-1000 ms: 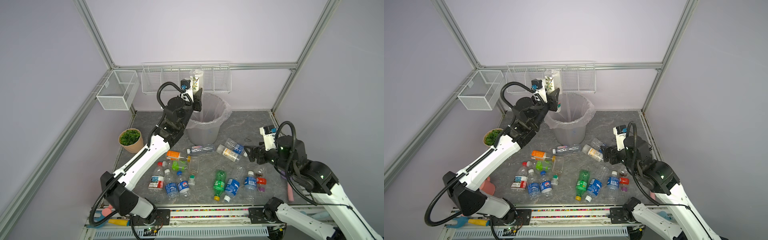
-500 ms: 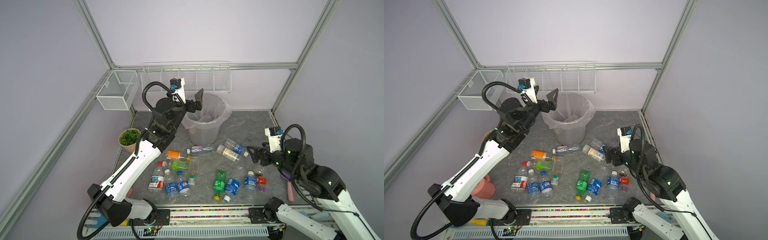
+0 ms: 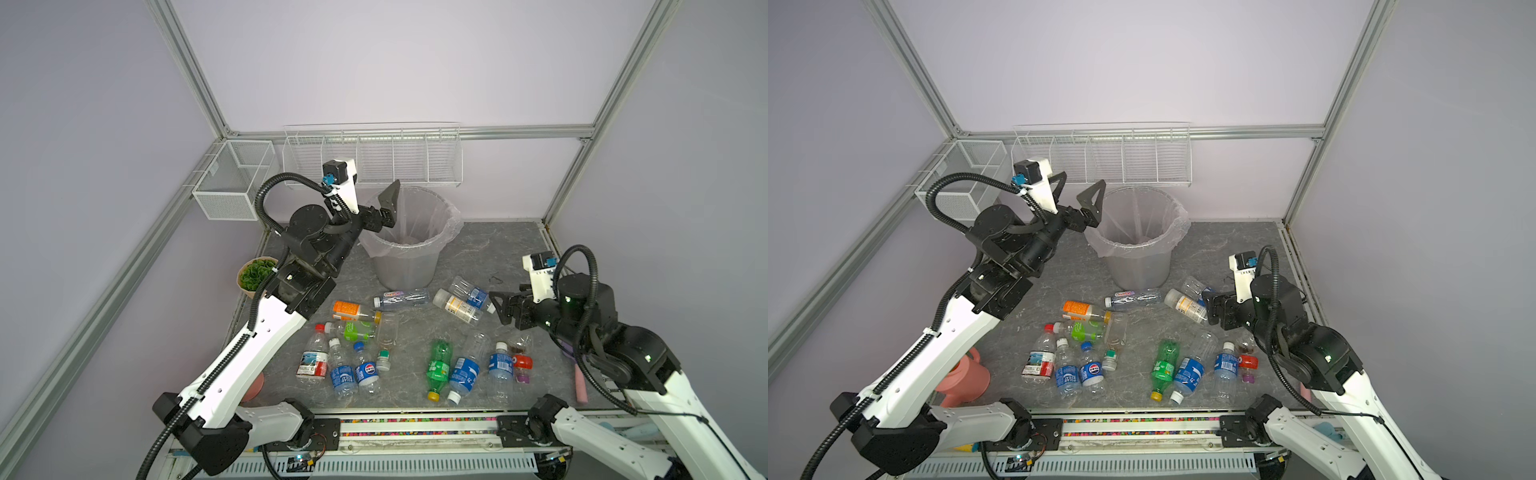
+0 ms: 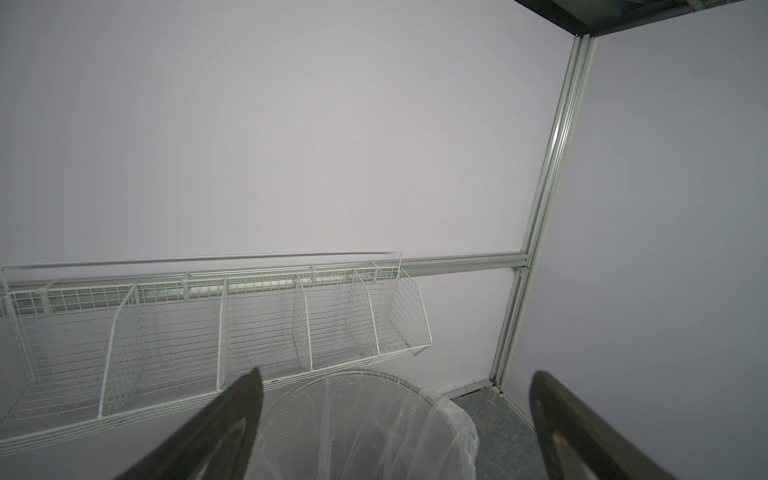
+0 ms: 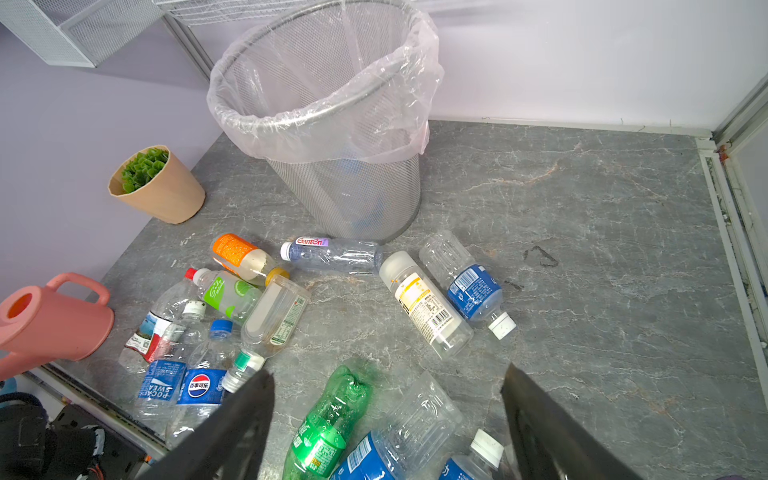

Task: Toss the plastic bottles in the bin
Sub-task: 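Draw the left gripper back from the bin while the right gripper moves over the pile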

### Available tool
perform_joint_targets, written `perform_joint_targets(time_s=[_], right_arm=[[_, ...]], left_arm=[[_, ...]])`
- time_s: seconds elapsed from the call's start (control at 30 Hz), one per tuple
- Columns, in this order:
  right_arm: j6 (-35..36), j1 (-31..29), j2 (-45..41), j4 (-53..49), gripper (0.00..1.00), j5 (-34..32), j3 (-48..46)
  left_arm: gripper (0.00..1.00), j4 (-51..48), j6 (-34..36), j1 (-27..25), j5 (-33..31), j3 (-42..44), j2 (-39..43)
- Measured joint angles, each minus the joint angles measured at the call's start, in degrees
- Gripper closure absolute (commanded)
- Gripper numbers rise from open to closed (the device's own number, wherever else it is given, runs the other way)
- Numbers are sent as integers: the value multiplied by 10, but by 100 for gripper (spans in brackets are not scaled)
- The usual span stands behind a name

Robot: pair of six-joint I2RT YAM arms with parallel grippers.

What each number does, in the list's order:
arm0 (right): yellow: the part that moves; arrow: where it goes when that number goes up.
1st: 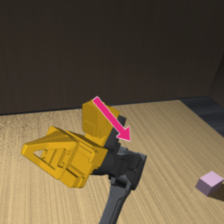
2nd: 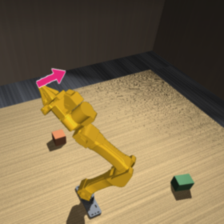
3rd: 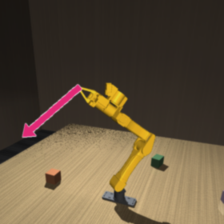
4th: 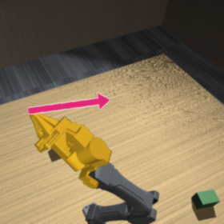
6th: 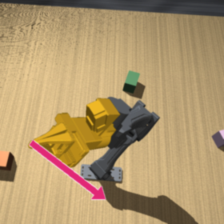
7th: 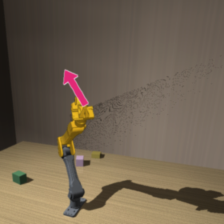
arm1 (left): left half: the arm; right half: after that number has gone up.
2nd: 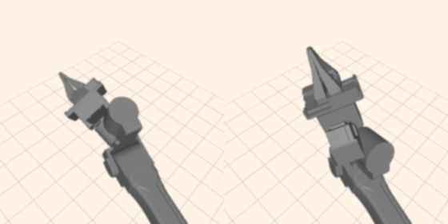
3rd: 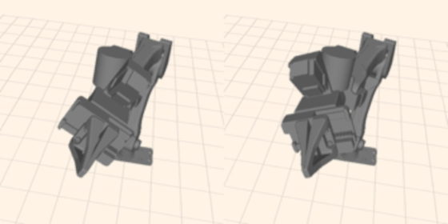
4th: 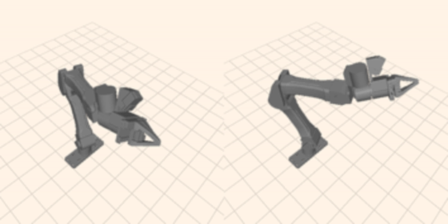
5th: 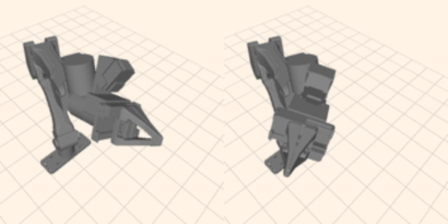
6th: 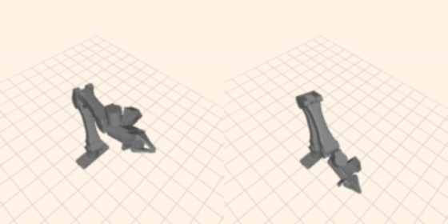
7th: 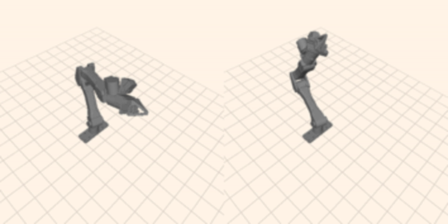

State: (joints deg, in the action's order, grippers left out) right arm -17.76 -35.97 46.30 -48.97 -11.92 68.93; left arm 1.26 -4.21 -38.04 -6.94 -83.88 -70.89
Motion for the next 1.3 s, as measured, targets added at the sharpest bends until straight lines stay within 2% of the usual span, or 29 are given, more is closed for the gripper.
perform_joint_targets(time_s=[0.33,0.67,0.83,1.0,1.3], right_arm=[[45,0,7,38,12,38,-60],[59,0,114,-4,12,54,-14],[56,0,128,-16,12,60,-14],[23,0,145,-42,9,59,-14],[-113,0,134,-101,10,56,-55]], left_arm=[[3,-38,-9,-3,26,42,68],[5,-106,-29,-9,22,104,129],[5,-146,-40,-10,6,144,154],[5,-187,-55,-10,-12,191,189],[6,-247,-87,-10,-51,256,270]])
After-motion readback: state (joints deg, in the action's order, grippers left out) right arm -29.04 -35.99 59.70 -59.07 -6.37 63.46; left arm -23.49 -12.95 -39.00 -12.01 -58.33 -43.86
